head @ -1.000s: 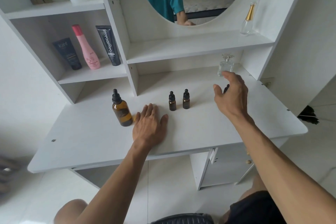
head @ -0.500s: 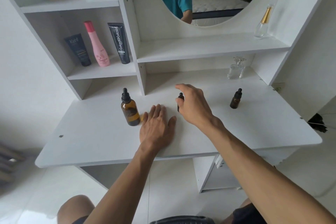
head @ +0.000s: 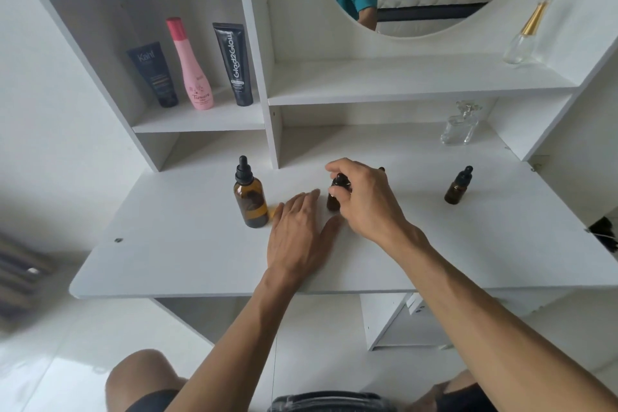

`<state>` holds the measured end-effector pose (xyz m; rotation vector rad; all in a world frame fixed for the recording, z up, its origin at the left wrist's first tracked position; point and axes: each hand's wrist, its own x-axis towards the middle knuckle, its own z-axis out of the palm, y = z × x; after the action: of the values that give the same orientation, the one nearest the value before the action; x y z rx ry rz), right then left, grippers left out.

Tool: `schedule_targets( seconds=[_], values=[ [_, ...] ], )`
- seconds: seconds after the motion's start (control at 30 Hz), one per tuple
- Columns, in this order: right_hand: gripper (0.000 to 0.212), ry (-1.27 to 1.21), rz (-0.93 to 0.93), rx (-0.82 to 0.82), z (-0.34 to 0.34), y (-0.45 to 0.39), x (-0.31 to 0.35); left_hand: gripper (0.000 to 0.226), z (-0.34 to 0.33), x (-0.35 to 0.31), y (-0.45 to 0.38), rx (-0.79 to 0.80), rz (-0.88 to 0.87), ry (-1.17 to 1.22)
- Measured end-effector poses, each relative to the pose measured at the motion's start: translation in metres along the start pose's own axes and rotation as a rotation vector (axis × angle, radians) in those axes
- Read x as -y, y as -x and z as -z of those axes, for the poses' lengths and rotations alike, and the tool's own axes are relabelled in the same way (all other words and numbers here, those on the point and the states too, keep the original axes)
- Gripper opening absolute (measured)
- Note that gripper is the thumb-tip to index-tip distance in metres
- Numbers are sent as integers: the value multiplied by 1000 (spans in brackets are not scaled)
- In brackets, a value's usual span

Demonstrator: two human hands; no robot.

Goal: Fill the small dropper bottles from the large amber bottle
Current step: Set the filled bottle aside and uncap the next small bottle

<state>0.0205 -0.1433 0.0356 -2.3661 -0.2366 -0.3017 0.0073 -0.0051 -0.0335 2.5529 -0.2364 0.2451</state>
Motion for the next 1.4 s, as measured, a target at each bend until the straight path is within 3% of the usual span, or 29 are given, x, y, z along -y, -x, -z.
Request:
schedule_targets(
  seconds=[0.13,0.33,0.5,0.63,0.8,0.9,1.03,1.13,1.4],
  values=[
    [36,-49,43,74,-3,3,8,38,1,2,2,-51,23,124],
    [38,-63,66,119,-8,3,7,24,3,3,2,-72,38,207],
    [37,-99,75,130,-8,2,1,40,2,4,0,-65,43,192],
    [35,-97,105,100,-9,2,-5,24,1,3,-1,-80,50,183],
    [25,-59,105,39,-17,-2,-7,33,3,0,-1,-103,49,197],
    [22,-60,71,33,-16,-2,-6,25,2,2,-1,-95,65,206],
    [20,-95,16,91,-11,-2,-5,31,3,3,-2,-76,62,204],
    [25,-96,11,140,-8,-3,-7,18,2,4,-3,-81,66,211],
    [27,-51,-40,138,-5,-2,-5,22,-3,9,-6,-87,48,219]
  ],
)
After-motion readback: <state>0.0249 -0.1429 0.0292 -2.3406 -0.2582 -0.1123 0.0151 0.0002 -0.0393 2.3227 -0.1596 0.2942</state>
